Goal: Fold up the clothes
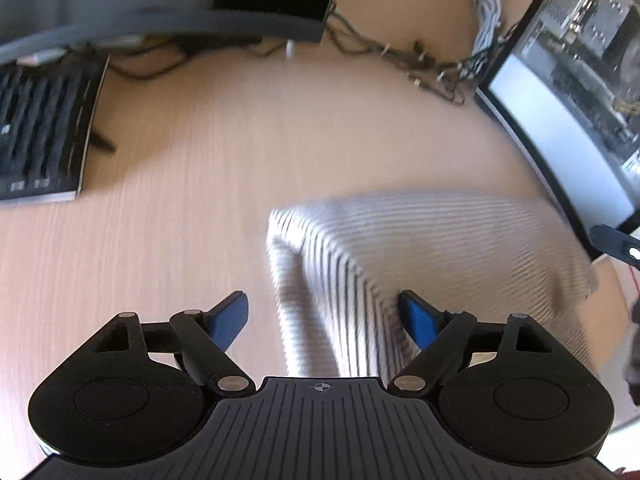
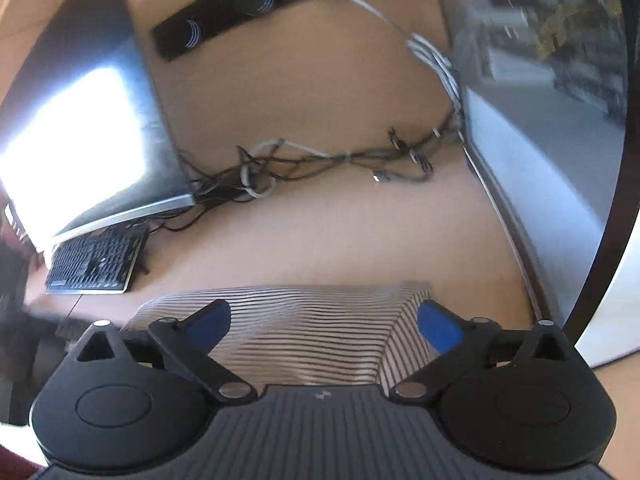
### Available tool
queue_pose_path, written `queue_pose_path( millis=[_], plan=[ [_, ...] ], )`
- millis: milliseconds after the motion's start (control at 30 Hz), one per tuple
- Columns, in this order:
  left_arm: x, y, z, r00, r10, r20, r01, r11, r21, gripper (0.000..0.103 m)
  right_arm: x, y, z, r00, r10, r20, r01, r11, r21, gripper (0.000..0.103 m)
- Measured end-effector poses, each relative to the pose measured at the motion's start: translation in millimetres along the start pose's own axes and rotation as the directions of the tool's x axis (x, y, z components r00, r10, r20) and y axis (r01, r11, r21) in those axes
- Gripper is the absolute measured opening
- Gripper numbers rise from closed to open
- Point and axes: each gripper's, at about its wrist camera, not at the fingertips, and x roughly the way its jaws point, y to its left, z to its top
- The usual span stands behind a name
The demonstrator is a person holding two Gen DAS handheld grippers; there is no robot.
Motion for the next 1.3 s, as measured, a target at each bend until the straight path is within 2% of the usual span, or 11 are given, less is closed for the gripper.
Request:
queue_pose_path(
  millis=[133,233,400,467,533,633,700,867,1000,1200,1300],
  plan=[
    [-18,5,4,0.999,-0.017,0.029,0.019,0.999,-0.051,0.09,38,-10,-23,0.994,-0.029,-0.104,0.033,0.999,0.042,0.103],
    [-27,6,13,0.995,-0.076,0.059,0.083,0.99,-0.115,0.092,41,-5,-35,0.992,-0.081,-0.099,0.078,0.996,-0.029,0.103],
    [-19,2,21,0.987,-0.154,0.035,0.158,0.968,-0.194,0.092,43,-7,-35,0.992,-0.085,-0.095,0.086,0.996,0.007,0.103],
    [-8,-3,20,0.987,-0.162,0.004,0.16,0.968,-0.195,0.088,42,-8,-35,0.991,-0.086,-0.104,0.088,0.996,0.016,0.103],
    [1,-5,18,0.982,-0.189,-0.029,0.179,0.961,-0.211,0.076,40,-6,-36,0.989,-0.08,-0.122,0.082,0.997,0.008,0.103],
    [9,0,18,0.974,-0.218,-0.053,0.198,0.947,-0.252,0.073,27,-8,-36,0.991,-0.079,-0.108,0.084,0.995,0.044,0.101],
    [10,2,21,0.973,-0.224,-0.049,0.204,0.944,-0.26,0.072,16,-8,-35,0.992,-0.113,-0.063,0.115,0.993,0.037,0.091],
    [14,4,27,0.972,-0.23,-0.047,0.211,0.944,-0.252,0.063,30,-22,-33,0.988,-0.063,-0.14,0.078,0.992,0.104,0.086],
    [21,6,40,0.974,-0.222,-0.033,0.208,0.949,-0.238,0.044,50,-3,-26,0.987,-0.094,-0.132,0.09,0.995,-0.031,0.063],
    [20,0,94,0.989,-0.142,0.051,0.148,0.978,-0.146,0.031,92,1,24,0.992,-0.064,-0.104,0.056,0.995,-0.084,0.037],
    [0,-7,109,0.985,-0.138,0.108,0.149,0.983,-0.103,0.031,89,7,47,0.998,-0.035,-0.058,0.029,0.994,-0.106,0.035]
  ],
)
